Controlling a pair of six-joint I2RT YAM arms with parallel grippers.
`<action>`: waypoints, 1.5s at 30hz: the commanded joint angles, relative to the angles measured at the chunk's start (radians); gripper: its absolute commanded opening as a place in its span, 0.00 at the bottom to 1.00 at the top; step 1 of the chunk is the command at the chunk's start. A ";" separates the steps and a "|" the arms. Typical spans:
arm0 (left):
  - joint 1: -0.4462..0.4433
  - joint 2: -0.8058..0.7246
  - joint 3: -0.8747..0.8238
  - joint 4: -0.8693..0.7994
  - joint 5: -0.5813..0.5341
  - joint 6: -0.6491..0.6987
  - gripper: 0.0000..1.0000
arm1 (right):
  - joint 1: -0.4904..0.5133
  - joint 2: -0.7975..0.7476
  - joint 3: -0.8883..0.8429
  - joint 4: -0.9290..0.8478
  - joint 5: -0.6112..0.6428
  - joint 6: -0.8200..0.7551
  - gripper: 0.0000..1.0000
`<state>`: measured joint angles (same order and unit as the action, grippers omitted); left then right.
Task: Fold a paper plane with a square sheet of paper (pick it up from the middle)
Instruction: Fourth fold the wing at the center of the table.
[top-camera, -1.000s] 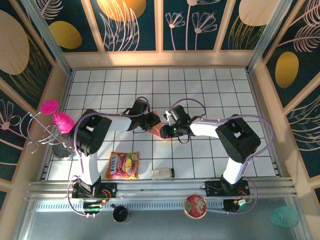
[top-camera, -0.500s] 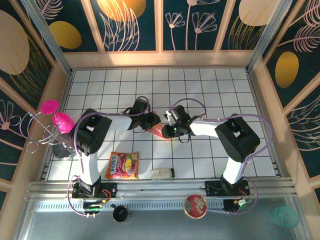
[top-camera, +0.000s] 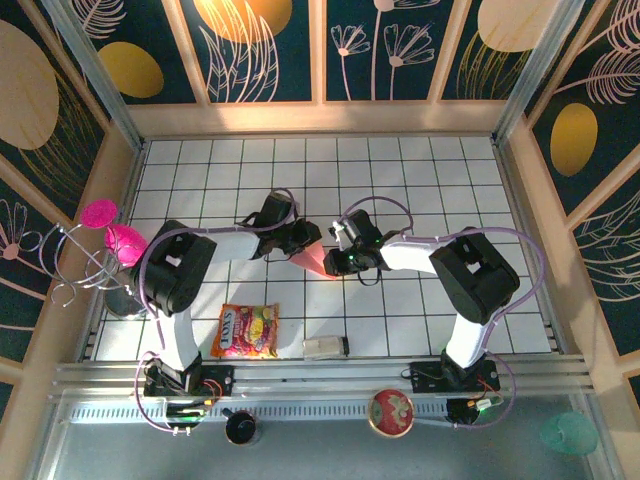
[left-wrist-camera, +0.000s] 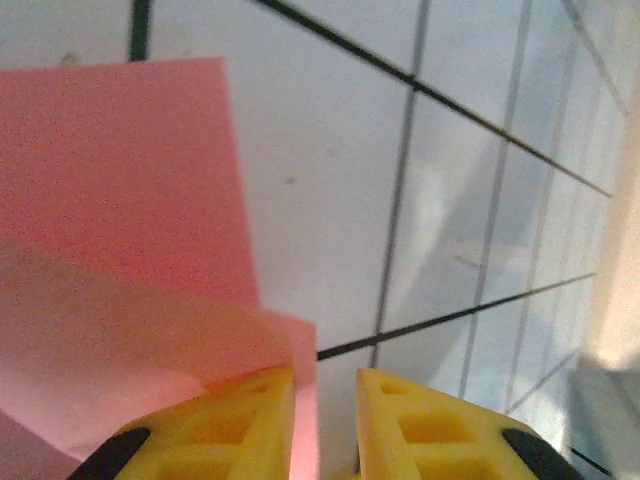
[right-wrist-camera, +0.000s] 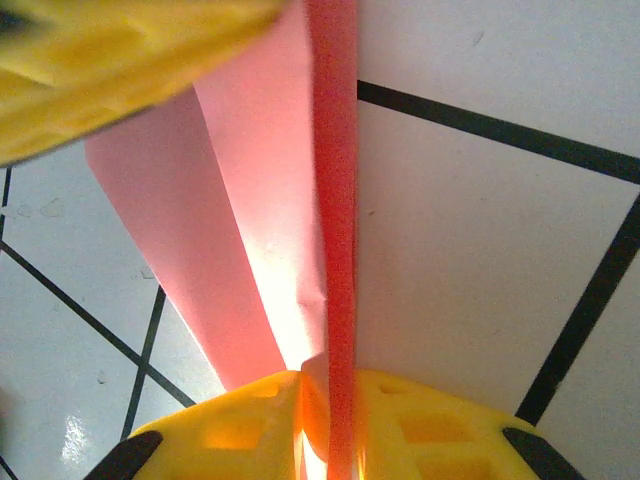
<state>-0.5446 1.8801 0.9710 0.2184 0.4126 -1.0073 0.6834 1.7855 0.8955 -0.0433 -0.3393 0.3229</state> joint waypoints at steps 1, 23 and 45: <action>0.005 -0.035 -0.045 0.055 0.031 -0.004 0.22 | 0.015 0.068 0.000 -0.042 -0.032 0.000 0.21; 0.006 0.077 -0.023 -0.091 -0.080 0.002 0.16 | -0.011 -0.088 0.011 -0.042 -0.056 0.068 0.30; 0.006 0.082 -0.017 -0.134 -0.099 0.026 0.16 | -0.039 -0.158 0.028 -0.078 0.016 0.045 0.39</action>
<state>-0.5442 1.9244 0.9596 0.1787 0.3813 -1.0061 0.6468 1.6722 0.9295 -0.1291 -0.2710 0.3843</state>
